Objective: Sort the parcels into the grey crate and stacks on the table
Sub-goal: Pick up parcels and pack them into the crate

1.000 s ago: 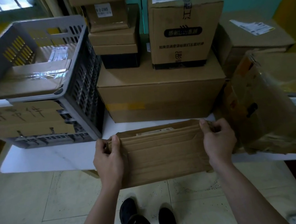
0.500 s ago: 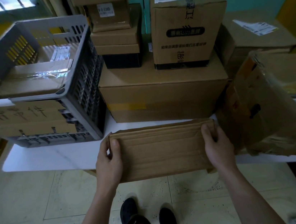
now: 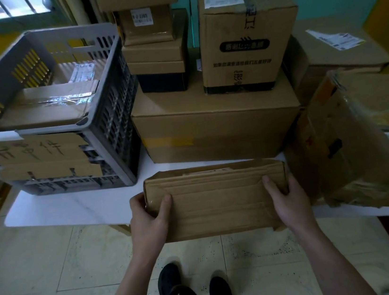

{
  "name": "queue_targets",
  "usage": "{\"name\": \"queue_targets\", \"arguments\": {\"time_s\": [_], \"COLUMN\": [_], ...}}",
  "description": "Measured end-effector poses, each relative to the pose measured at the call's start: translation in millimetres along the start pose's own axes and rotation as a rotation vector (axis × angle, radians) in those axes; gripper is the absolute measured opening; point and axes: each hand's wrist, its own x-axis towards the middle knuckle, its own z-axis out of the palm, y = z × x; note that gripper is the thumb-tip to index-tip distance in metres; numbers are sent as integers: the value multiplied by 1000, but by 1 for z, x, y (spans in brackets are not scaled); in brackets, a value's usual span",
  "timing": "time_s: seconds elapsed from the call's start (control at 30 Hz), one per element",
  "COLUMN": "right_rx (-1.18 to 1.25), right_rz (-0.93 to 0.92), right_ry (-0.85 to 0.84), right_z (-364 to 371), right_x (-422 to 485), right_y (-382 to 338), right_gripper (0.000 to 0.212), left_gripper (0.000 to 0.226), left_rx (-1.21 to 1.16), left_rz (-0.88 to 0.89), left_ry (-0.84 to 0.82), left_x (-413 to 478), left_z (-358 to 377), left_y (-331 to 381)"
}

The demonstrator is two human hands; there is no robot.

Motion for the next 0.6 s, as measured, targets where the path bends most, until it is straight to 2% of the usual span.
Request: {"name": "queue_targets", "arguments": {"time_s": [0.1,0.2,0.33,0.43,0.6], "right_rx": [19,41,173,196,142], "right_rz": [0,13,-4,-56,-96], "right_ry": [-1,7,-59,-149,-249], "right_z": [-1,-3,-17,-24,-21], "right_x": [-1,-3,-4,-7,-8], "right_y": [1,-4,-11,-14,-11], "right_gripper": [22,36,34,38,65], "left_gripper": [49,47,42,62,94], "left_rx": [-15,-47,-256,-329,-279], "left_rz": [22,47,33,49,97], "left_ry": [-13,-68,-133,-139,-217], "left_x": [-2,-3,2,5,-1], "left_z": [-1,-4,-17,-24,-21], "left_y": [1,2,7,10,11]}}
